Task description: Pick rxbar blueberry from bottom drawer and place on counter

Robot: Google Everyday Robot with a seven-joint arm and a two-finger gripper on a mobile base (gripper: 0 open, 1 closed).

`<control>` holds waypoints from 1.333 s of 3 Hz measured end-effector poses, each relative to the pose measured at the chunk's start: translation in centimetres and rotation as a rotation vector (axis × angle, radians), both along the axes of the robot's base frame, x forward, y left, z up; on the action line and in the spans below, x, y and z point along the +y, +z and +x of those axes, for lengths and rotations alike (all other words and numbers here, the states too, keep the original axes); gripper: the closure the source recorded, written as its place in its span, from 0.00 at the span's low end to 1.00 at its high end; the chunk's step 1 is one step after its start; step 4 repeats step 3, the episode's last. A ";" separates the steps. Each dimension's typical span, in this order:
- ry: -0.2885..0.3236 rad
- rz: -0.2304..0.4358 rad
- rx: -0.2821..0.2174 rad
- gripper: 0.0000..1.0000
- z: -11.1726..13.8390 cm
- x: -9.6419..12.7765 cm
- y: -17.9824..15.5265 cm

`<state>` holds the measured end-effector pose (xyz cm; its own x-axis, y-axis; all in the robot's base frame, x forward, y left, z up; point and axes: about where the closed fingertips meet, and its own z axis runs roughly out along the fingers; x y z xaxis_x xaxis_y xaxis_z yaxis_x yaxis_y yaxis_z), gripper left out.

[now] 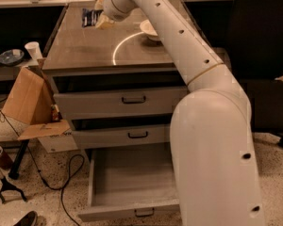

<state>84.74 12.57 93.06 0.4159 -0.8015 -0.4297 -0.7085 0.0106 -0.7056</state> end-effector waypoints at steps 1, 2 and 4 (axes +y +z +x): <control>0.063 -0.045 0.035 0.04 -0.6 0.2 -2.2; 0.068 -0.050 0.038 0.00 -0.7 0.2 -2.4; 0.068 -0.050 0.038 0.00 -0.7 0.2 -2.4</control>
Offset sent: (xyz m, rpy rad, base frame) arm -0.0054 0.0015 -0.0199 -0.0404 0.0319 0.0565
